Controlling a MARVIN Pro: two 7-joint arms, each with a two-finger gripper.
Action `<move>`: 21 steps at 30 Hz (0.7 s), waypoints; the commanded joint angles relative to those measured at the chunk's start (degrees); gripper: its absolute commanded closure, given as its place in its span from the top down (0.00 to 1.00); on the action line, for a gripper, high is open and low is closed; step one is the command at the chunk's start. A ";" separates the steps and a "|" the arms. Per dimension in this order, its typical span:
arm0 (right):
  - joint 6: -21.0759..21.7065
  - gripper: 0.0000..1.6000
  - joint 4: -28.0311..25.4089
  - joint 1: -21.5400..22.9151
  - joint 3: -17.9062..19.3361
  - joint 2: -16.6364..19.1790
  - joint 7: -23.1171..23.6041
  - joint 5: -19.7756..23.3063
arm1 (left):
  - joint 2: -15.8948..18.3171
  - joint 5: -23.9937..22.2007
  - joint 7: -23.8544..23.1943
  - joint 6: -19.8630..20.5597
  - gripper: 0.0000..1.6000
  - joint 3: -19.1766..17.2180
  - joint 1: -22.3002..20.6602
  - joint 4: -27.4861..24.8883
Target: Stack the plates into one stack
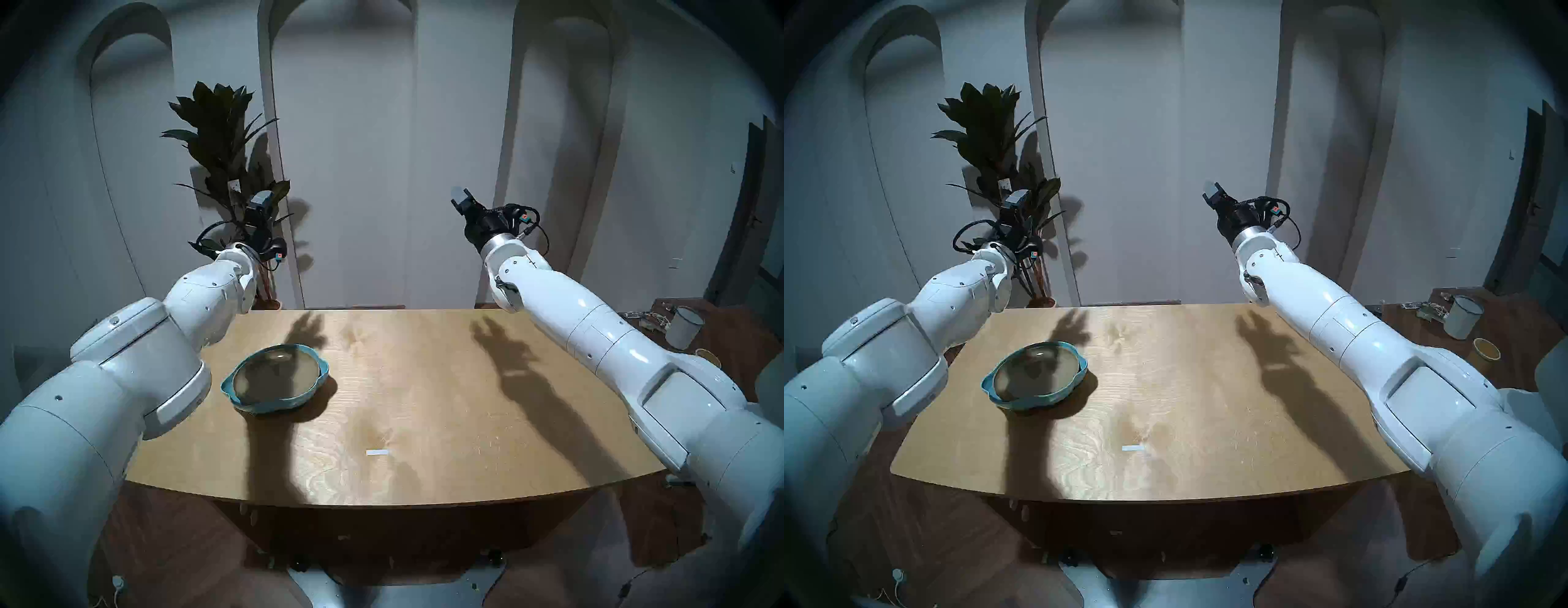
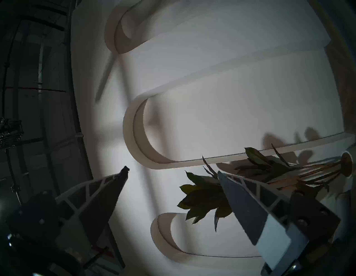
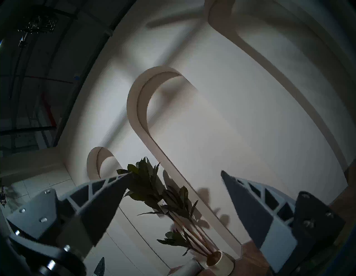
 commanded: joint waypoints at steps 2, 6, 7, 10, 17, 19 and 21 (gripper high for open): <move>-0.63 1.00 -1.06 0.82 0.77 -0.02 0.27 0.16 | 1.29 0.51 0.65 -0.64 1.00 0.37 -1.65 -0.06; -0.72 1.00 -1.16 0.75 0.82 0.00 0.25 0.15 | 1.35 0.67 0.64 -0.72 1.00 0.43 -1.66 -0.10; -0.74 1.00 -1.18 0.73 0.84 0.00 0.25 0.15 | 1.36 0.73 0.65 -0.73 1.00 0.44 -1.66 -0.11; -0.80 1.00 -1.23 0.69 0.87 0.01 0.24 0.14 | 1.39 0.91 0.64 -0.77 1.00 0.44 -1.67 -0.12; -0.90 1.00 -1.34 0.60 0.94 0.02 0.20 0.11 | 1.43 1.29 0.62 -0.81 1.00 0.39 -1.68 -0.15; -0.91 1.00 -1.35 0.59 0.95 0.03 0.20 0.11 | 1.44 1.34 0.62 -0.80 1.00 0.38 -1.67 -0.16; -0.95 1.00 -1.40 0.56 0.97 0.03 0.18 0.10 | 1.45 1.47 0.62 -0.74 1.00 0.33 -1.67 -0.18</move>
